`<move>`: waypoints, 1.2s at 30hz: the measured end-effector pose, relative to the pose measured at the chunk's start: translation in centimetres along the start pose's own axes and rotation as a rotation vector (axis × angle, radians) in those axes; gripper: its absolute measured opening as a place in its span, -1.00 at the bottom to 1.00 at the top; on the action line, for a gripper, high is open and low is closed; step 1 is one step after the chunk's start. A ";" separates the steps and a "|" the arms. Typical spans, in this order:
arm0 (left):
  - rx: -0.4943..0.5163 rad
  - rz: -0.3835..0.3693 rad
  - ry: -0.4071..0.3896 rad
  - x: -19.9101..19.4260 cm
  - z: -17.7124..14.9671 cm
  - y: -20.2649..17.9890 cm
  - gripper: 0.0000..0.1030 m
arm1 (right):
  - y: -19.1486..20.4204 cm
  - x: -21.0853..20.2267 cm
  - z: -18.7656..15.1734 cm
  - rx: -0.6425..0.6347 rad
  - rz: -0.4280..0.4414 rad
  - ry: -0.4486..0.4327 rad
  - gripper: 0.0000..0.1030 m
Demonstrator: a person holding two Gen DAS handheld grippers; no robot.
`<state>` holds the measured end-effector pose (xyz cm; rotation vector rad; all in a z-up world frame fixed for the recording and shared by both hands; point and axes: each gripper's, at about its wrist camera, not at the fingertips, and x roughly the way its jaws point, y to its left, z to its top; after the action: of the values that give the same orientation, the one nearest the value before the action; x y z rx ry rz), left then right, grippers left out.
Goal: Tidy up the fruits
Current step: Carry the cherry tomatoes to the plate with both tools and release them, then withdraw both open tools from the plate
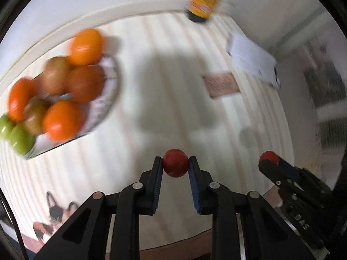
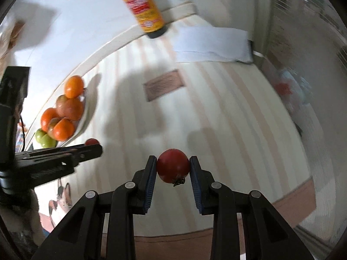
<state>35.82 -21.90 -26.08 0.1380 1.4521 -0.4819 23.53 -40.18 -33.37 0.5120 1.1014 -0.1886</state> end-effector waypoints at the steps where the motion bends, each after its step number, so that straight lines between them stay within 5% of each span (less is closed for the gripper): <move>1: -0.028 -0.001 -0.016 -0.9 0.0 0.8 -0.58 | 1.1 0.3 0.4 -0.022 0.019 0.004 -0.36; 11: -0.307 0.049 -0.142 -6.7 -0.3 11.0 -0.58 | 11.2 5.2 5.6 -0.066 0.297 0.056 -0.36; 19: -0.470 0.010 -0.109 -5.0 0.6 17.1 -0.58 | 14.5 11.8 8.4 0.109 0.472 0.181 -0.36; 27: -0.550 -0.041 -0.042 -2.0 1.5 19.7 -0.57 | 15.5 14.0 8.7 0.167 0.504 0.255 -0.33; 30: -0.574 -0.062 -0.024 -1.5 1.3 20.2 -0.55 | 15.1 14.0 8.9 0.186 0.506 0.266 0.20; 36: -0.594 -0.053 -0.003 -1.1 1.0 20.5 -0.43 | 15.0 13.1 9.3 0.176 0.484 0.246 0.40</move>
<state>44.78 -3.63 -28.95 -0.3741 1.5407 -0.0780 42.78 -30.28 -37.22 0.9621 1.1703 0.2090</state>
